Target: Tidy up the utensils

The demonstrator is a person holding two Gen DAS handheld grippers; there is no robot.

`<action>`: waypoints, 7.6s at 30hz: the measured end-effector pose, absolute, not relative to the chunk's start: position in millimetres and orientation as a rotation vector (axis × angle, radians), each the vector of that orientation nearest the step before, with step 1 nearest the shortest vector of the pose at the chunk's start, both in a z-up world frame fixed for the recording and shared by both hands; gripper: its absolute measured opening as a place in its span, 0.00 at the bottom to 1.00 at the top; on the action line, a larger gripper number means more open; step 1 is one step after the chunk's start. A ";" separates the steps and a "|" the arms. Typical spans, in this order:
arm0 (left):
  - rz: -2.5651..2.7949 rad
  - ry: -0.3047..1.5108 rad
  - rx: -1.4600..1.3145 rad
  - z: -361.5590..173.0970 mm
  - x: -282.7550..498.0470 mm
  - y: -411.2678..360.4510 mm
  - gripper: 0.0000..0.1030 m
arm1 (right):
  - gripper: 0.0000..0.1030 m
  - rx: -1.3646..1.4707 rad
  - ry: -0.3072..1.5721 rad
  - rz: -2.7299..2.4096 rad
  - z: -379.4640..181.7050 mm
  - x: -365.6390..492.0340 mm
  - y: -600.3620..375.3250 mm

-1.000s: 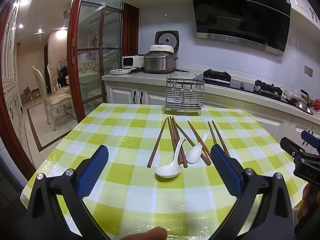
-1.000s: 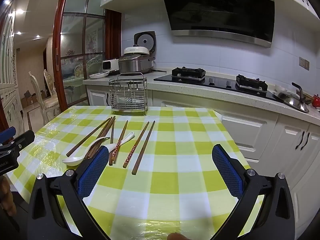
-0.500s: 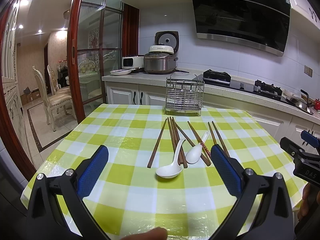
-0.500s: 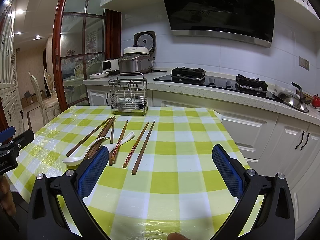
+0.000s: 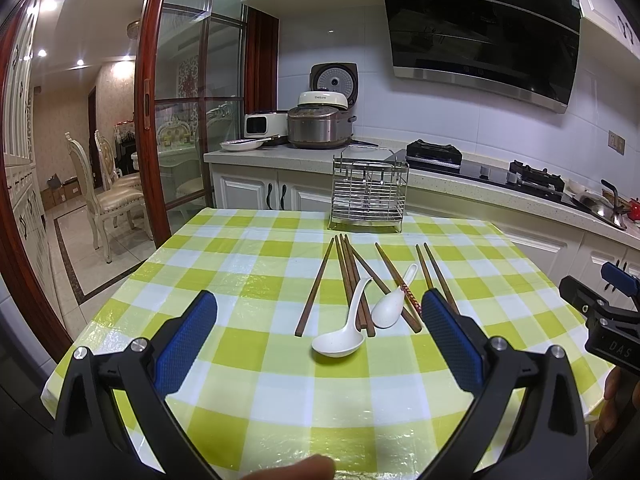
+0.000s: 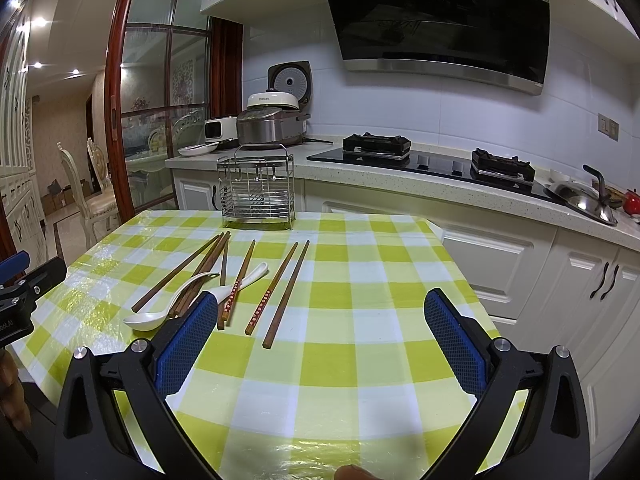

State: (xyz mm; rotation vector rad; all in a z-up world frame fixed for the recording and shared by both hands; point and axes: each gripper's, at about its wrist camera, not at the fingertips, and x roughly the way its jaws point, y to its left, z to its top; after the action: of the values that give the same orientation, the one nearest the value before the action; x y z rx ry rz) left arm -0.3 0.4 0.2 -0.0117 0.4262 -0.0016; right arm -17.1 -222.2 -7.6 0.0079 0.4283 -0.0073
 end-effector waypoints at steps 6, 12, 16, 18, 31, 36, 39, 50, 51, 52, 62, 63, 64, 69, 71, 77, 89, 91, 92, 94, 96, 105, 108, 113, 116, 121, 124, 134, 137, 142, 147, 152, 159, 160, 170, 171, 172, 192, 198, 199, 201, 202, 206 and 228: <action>-0.002 0.426 -0.012 0.3 -0.4 0.5 0.96 | 0.94 0.007 0.429 -0.006 -7.5 -17.2 -222.4; -0.002 0.425 -0.012 0.4 -0.6 0.4 0.96 | 0.94 0.006 0.429 -0.007 -7.5 -17.3 -222.3; -0.002 0.424 -0.012 0.3 -0.7 0.5 0.96 | 0.94 0.006 0.429 -0.007 -7.5 -17.3 -222.1; -0.002 0.425 -0.012 0.3 -0.5 0.5 0.96 | 0.94 0.006 0.429 -0.007 -7.4 -17.4 -222.1; -0.002 0.424 -0.013 0.4 -0.8 0.7 0.96 | 0.94 0.005 0.429 -0.007 -7.4 -17.7 -222.1; -0.001 0.424 -0.012 0.3 -0.8 0.5 0.96 | 0.94 0.005 0.429 -0.007 -7.4 -17.9 -221.8; -0.003 0.424 -0.012 0.4 -0.9 0.6 0.96 | 0.94 0.006 0.428 -0.007 -7.1 -17.9 -222.0; -0.002 0.423 -0.013 0.4 -1.0 0.6 0.96 | 0.94 0.005 0.429 -0.008 -6.6 -17.8 -222.0; -0.002 0.422 -0.012 0.4 -1.0 0.6 0.96 | 0.94 0.005 0.429 -0.008 -6.3 -17.8 -221.7; -0.002 0.423 -0.012 0.3 -1.2 0.6 0.96 | 0.94 0.005 0.429 -0.008 -7.6 -18.2 -222.4; -0.003 0.424 -0.012 0.4 -0.8 0.8 0.96 | 0.94 0.008 0.440 0.001 -7.2 -17.1 -221.3; -0.003 0.427 -0.013 0.5 -0.4 1.5 0.96 | 0.94 0.011 0.451 0.007 -7.1 -15.1 -221.1; -0.005 0.434 -0.017 1.0 1.0 3.9 0.96 | 0.94 0.013 0.457 0.009 -5.9 -14.9 -222.5; -0.017 0.489 -0.035 4.8 17.6 11.4 0.96 | 0.94 0.060 0.569 0.033 -20.7 17.4 -227.5; -0.026 0.523 -0.041 5.1 32.8 15.1 0.96 | 0.94 0.067 0.618 0.048 -27.4 32.2 -226.1; -0.056 0.637 -0.030 -13.9 69.4 19.8 0.96 | 0.94 0.086 0.701 0.071 -42.2 66.0 -222.3; -0.131 0.760 -0.054 -37.5 147.0 29.1 0.96 | 0.94 0.123 0.804 0.057 -58.5 145.7 -225.2; -0.138 0.775 -0.053 -39.1 162.8 30.8 0.92 | 0.94 0.126 0.819 0.053 -61.0 162.4 -226.5; -0.141 0.787 -0.055 -40.5 171.9 32.0 0.85 | 0.94 0.120 0.830 0.046 -63.4 172.3 -226.9; -0.147 0.811 -0.061 -43.7 188.2 33.8 0.80 | 0.94 0.124 0.856 0.045 -69.1 189.7 -228.6; -0.155 0.834 -0.056 -47.9 208.0 34.0 0.73 | 0.94 0.116 0.876 0.033 -74.4 206.8 -229.6; -0.171 0.924 -0.014 -69.5 278.7 29.2 0.51 | 0.88 0.103 0.943 0.021 -86.5 269.6 -227.8; -0.176 0.942 0.011 -74.7 299.4 25.9 0.47 | 0.82 0.105 0.980 0.029 -93.6 283.8 -225.5; -0.188 0.968 0.048 -85.0 322.9 18.5 0.41 | 0.78 0.072 1.016 0.028 -102.1 300.6 -221.7; -0.199 0.979 0.068 -91.1 333.5 13.1 0.41 | 0.75 0.058 1.033 0.013 -106.7 308.7 -222.6; -0.205 0.986 0.085 -97.8 344.9 9.7 0.39 | 0.67 0.038 1.038 -0.002 -111.9 316.2 -224.2; -0.206 0.987 0.097 -99.7 349.0 7.2 0.39 | 0.60 0.022 1.031 -0.006 -111.6 319.0 -222.8; -0.215 0.987 0.134 -106.2 354.4 1.1 0.37 | 0.27 -0.034 1.010 0.065 -108.8 317.5 -203.2; -0.222 0.986 0.147 -105.8 355.4 0.3 0.31 | 0.21 -0.043 1.001 0.089 -108.6 315.3 -199.6; -0.218 1.001 0.158 -105.1 356.6 0.9 0.06 | 0.11 -0.048 0.994 0.119 -107.7 314.0 -197.0; -0.213 0.998 0.125 -98.4 351.1 9.2 0.06 | 0.09 -0.018 0.981 0.132 -101.0 308.8 -202.9; -0.197 0.934 0.106 -69.4 336.5 20.6 0.06 | 0.09 0.009 0.919 0.132 -74.9 296.3 -208.4; -0.178 0.836 0.094 -22.5 309.2 28.4 0.06 | 0.09 0.013 0.804 0.149 -22.6 268.5 -209.9; -0.177 0.828 0.094 -18.4 306.4 28.9 0.06 | 0.08 0.011 0.792 0.151 -16.6 265.6 -209.3; -0.160 0.724 0.090 28.4 266.9 30.8 0.06 | 0.08 0.009 0.672 0.167 38.7 233.6 -211.5; -0.160 0.714 0.090 32.8 263.8 30.8 0.06 | 0.08 0.010 0.664 0.168 42.2 231.3 -211.4; -0.161 0.707 0.090 35.4 262.3 31.0 0.06 | 0.08 0.009 0.653 0.168 46.6 228.8 -211.3; -0.174 0.610 0.045 70.4 247.8 27.7 0.06 | 0.08 0.011 0.589 0.150 71.5 214.5 -213.2; -0.183 0.585 0.036 86.5 249.6 24.4 0.06 | 0.08 -0.003 0.572 0.143 82.8 220.1 -211.3; -0.183 0.578 0.037 89.7 250.0 23.3 0.06 | 0.08 -0.008 0.567 0.142 85.9 221.7 -210.4; -0.186 0.558 0.039 100.3 252.8 21.2 0.06 | 0.08 -0.017 0.556 0.137 93.3 225.5 -208.8; -0.187 0.546 0.041 106.3 254.5 19.7 0.06 | 0.08 -0.019 0.551 0.135 96.8 227.2 -208.6; -0.189 0.513 0.044 124.2 262.0 14.5 0.06 | 0.08 -0.033 0.523 0.128 114.5 235.7 -205.6; -0.207 0.271 0.006 216.9 316.6 -9.0 0.06 | 0.08 -0.008 0.332 0.128 216.0 310.4 -171.8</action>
State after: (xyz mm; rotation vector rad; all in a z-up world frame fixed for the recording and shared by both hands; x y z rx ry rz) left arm 316.6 -9.0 216.9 0.0057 0.2710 -0.2067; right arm 310.4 -171.8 216.0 -0.0083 0.3324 0.1278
